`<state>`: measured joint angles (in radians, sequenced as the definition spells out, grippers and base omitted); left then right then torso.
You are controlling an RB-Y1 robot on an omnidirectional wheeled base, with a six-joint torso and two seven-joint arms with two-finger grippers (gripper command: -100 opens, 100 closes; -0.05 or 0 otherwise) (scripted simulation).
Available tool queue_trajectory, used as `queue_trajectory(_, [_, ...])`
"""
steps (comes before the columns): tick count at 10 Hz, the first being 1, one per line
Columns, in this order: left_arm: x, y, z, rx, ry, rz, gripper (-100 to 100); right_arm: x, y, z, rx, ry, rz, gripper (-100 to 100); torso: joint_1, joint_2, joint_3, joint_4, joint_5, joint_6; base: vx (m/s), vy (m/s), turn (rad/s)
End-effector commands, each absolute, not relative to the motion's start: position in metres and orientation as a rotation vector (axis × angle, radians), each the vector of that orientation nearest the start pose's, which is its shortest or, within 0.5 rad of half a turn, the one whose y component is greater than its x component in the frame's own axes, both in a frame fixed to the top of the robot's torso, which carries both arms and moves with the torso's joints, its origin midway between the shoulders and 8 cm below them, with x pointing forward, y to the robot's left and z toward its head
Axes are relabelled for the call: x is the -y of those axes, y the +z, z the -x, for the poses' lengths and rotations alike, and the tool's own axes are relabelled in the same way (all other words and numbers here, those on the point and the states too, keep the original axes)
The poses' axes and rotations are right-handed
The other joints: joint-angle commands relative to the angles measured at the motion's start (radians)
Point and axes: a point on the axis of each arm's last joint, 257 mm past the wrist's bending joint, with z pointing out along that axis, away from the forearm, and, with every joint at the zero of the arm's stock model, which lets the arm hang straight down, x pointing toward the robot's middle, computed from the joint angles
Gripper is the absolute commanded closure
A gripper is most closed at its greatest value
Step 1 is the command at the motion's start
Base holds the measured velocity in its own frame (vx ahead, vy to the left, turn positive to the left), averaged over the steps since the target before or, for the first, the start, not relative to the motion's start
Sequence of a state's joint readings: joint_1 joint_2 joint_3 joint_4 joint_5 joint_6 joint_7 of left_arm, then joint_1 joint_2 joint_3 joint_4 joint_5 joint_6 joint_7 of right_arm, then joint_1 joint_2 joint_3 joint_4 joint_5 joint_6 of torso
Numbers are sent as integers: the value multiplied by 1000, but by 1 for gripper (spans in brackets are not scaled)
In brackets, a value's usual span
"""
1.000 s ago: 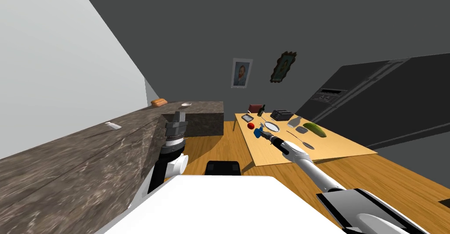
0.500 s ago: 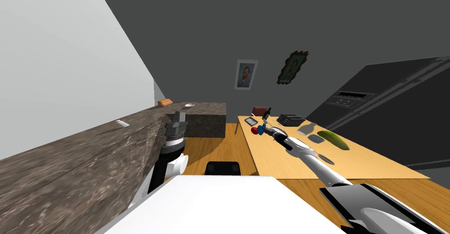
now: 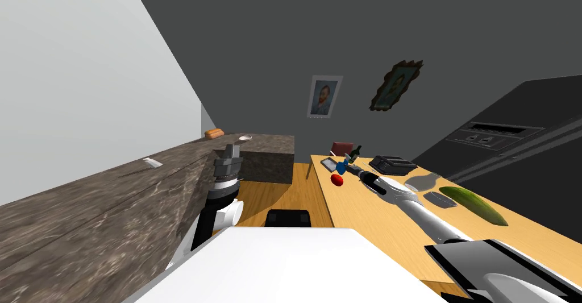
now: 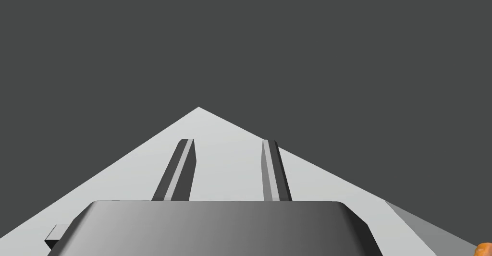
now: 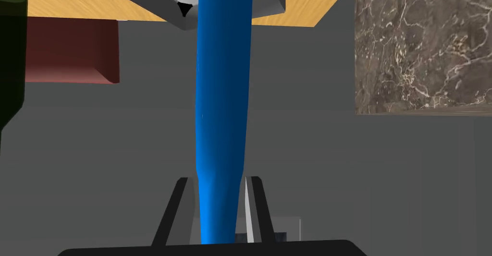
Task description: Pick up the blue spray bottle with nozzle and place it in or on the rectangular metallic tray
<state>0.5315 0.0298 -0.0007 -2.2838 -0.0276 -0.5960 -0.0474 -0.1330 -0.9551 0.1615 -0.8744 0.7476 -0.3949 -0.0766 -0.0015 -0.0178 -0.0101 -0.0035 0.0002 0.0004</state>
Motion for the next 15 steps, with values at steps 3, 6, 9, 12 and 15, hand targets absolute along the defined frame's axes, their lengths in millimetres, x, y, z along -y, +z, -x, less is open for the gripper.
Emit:
queue_trajectory(3, [-272,33,-325,-615,-1251,543,0,597,-293,-472,-2056,-45,-37,100,2,1,0,0,0,0,203,-37,28])
queue_trajectory(6, [-272,33,-325,-615,-1251,543,0,609,-295,-458,-2091,-51,-39,100,3,0,0,0,0,0,222,-31,0])
queue_trajectory(9, [-272,33,-325,-615,-1251,543,0,616,-300,-443,-2126,-52,-32,100,4,3,2,0,0,1,174,-4,-26])
queue_trajectory(12, [-272,33,-325,-615,-1251,543,0,616,-311,-426,-2174,-38,-6,100,4,4,2,0,0,1,192,4,-68])
queue_trajectory(15, [-272,34,-325,-614,-1251,542,0,613,-313,-423,-2183,-32,0,-100,8,9,5,1,1,0,92,41,-45])
